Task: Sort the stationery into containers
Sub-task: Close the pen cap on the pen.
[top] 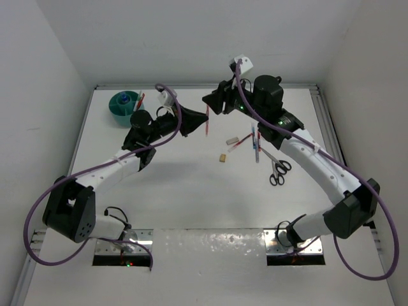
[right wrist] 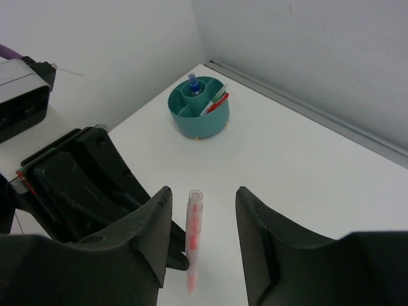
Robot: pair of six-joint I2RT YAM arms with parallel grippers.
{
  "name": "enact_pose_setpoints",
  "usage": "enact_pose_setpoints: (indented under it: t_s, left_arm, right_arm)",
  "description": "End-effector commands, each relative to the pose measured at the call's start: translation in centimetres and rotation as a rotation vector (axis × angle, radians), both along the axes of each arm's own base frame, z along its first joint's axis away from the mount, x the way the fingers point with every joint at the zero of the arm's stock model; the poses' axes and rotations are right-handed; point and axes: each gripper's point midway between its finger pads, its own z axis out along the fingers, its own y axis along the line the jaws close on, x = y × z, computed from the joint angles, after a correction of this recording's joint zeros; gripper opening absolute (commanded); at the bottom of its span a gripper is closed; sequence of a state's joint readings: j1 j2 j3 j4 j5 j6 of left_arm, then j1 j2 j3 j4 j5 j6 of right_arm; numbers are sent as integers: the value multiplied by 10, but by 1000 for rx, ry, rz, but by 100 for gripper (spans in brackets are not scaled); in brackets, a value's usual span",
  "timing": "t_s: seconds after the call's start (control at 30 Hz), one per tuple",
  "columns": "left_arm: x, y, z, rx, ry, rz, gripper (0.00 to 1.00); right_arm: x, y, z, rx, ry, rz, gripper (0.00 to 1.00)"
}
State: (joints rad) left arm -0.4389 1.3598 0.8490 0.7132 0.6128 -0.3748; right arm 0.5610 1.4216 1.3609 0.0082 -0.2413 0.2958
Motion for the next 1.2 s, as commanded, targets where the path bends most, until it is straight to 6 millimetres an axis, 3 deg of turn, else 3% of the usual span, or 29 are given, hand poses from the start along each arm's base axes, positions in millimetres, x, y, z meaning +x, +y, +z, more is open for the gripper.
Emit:
enact_pose_setpoints:
  t_s: [0.0, 0.1, 0.23, 0.37, 0.47, 0.73, 0.93, 1.17]
  left_arm:
    - [-2, -3, 13, -14, -52, -4, 0]
    - [-1, -3, 13, -13, -51, -1, 0]
    - [1, -2, 13, -15, -49, 7, 0]
    - [6, 0, 17, -23, -47, 34, 0]
    - [7, 0, 30, -49, -75, 46, 0]
    - [14, 5, 48, -75, -136, 83, 0]
    - [12, 9, 67, -109, -189, 90, 0]
    - [14, 10, 71, -108, -216, 102, 0]
  right_arm:
    - [2, 9, 29, 66, -56, 10, 44]
    - [1, 12, 27, 67, -49, 24, 44]
    - [0, 15, 20, 64, -28, 34, 35]
    - [-2, 16, 10, 64, -6, 38, 10]
    - [-6, 19, -5, 51, 22, 52, 0]
    - [-14, 19, -36, 7, 37, 50, 0]
    - [-20, 15, -83, -111, 38, 10, 0]
    - [-21, 12, -97, -154, 16, -23, 0]
